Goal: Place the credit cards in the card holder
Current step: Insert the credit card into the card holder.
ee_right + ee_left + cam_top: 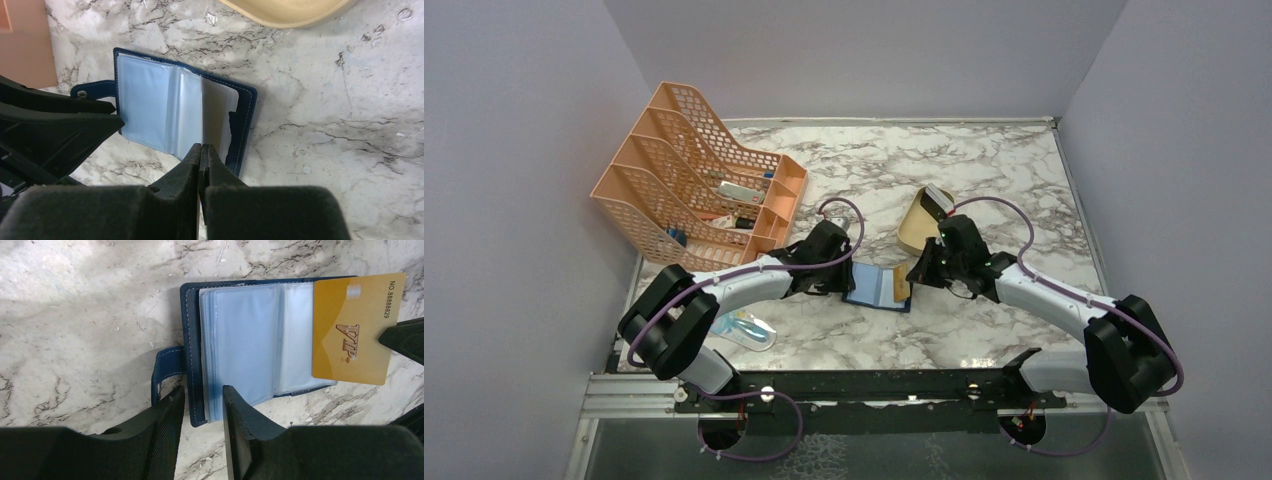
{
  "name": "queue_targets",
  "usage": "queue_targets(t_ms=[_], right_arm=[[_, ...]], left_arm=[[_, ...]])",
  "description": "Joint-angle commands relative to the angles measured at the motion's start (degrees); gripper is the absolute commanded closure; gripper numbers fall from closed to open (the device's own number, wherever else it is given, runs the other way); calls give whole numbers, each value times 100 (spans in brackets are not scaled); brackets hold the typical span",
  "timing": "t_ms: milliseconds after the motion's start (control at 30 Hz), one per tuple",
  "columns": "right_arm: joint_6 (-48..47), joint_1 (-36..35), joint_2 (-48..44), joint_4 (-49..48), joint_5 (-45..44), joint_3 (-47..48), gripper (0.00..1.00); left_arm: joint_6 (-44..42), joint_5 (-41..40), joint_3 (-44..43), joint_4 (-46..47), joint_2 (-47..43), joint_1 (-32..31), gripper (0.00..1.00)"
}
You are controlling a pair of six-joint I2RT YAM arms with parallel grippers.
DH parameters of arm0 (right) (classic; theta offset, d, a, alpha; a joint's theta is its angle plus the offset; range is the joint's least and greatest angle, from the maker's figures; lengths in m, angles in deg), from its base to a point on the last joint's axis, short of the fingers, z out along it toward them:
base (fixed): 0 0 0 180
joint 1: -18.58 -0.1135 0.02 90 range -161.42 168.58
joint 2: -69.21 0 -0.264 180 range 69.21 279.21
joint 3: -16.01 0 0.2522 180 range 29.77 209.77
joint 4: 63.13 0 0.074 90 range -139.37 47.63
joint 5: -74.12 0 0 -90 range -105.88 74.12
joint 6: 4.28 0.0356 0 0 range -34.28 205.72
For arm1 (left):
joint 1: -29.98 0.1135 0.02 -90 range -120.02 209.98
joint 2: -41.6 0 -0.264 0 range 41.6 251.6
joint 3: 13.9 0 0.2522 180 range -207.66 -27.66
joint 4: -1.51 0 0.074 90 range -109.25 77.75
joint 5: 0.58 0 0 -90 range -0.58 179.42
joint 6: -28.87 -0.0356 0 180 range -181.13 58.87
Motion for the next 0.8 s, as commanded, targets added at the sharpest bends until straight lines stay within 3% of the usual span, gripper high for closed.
queue_targets(t_ms=[0, 467, 767], right_arm=[[365, -29, -113, -548, 341, -232, 99], [621, -28, 52, -1104, 676, -454, 99], [676, -29, 240, -1363, 705, -557, 99]], left_arm=[[44, 102, 188, 110, 15, 27, 65], [418, 606, 635, 542, -59, 18, 75], [525, 723, 746, 664, -109, 18, 75]])
